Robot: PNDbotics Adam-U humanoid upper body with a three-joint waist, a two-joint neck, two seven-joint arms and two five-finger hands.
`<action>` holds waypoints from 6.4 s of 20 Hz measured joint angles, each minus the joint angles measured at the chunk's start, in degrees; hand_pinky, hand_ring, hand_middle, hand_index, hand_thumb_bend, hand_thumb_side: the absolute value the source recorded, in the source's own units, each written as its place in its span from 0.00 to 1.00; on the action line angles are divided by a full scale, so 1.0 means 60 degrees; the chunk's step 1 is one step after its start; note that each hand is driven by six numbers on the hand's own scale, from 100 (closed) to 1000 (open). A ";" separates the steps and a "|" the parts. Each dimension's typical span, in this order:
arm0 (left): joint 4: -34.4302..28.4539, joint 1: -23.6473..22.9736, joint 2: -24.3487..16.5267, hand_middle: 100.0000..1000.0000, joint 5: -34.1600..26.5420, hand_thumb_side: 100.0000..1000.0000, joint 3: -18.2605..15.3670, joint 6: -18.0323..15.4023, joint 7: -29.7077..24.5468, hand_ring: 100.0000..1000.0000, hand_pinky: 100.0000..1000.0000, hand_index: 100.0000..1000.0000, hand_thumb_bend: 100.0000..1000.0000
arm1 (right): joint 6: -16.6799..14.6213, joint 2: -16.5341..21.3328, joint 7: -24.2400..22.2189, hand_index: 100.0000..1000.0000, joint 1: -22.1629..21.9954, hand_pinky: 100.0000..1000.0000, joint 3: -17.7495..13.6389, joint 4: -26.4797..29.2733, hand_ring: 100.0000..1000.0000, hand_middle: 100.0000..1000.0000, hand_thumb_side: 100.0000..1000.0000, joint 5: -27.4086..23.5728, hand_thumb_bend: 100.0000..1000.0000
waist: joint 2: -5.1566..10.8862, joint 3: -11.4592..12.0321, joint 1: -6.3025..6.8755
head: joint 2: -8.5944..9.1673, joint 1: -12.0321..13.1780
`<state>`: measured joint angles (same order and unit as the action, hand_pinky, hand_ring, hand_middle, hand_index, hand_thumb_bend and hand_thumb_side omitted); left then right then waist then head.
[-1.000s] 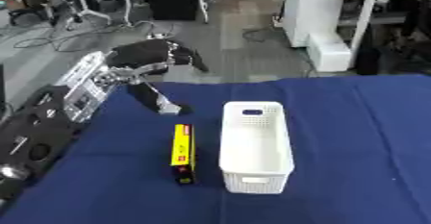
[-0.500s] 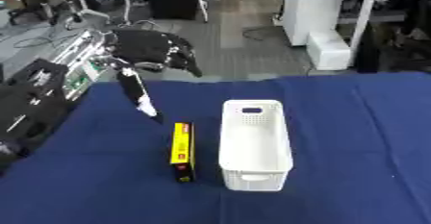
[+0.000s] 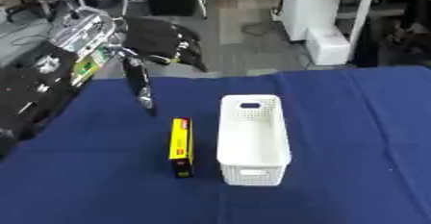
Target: Pick up objects on the table and place them in the box.
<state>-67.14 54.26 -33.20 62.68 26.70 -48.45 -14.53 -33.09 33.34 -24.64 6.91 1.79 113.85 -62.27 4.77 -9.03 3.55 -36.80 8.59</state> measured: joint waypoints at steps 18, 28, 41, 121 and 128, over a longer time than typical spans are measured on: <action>0.0512 0.0070 0.0254 0.71 -0.1793 0.59 0.1579 0.0707 -0.0709 0.77 0.84 0.86 0.82 | 0.0159 0.0000 0.0242 0.10 0.0091 0.00 -0.0066 0.0000 0.00 0.00 1.00 -0.0164 0.00 | 0.0001 -0.0099 0.0034 | 0.0095 -0.0182; 0.0334 0.0070 0.0234 0.72 -0.3187 0.63 0.1771 0.1353 -0.1355 0.74 0.77 0.74 0.83 | 0.0247 0.0003 0.0351 0.10 0.0098 0.00 -0.0132 0.0000 0.00 0.00 1.00 -0.0491 0.00 | 0.0001 -0.0099 0.0038 | -0.0028 -0.0215; -0.1108 -0.0824 -0.1126 0.69 -0.5832 0.61 0.1812 0.2030 -0.2032 0.70 0.74 0.72 0.82 | 0.0193 0.0080 0.0344 0.10 -0.0008 0.00 -0.0191 0.0000 0.00 0.00 1.00 -0.0412 0.00 | 0.0018 0.0110 0.0079 | -0.0074 -0.0265; -0.0326 -0.0618 -0.0614 0.78 -0.4545 0.29 0.2628 0.2190 -0.2194 0.74 0.72 0.82 0.66 | 0.0220 0.0081 0.0325 0.10 -0.0010 0.00 -0.0185 0.0000 0.00 0.00 1.00 -0.0195 0.00 | -0.0005 0.0073 0.0115 | -0.1248 0.0082; -0.0327 -0.0803 -0.0605 0.78 -0.4495 0.29 0.2605 0.2088 -0.2092 0.74 0.72 0.82 0.64 | 0.0208 0.0081 0.0313 0.10 -0.0010 0.00 -0.0183 0.0000 0.00 0.00 1.00 -0.0187 0.00 | -0.0037 0.0060 0.0112 | -0.1248 0.0082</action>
<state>-69.10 49.45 -36.83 35.71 42.33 -35.92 -27.09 -31.84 33.83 -22.76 6.84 0.69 113.85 -63.39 4.54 -8.67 4.22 -44.29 9.08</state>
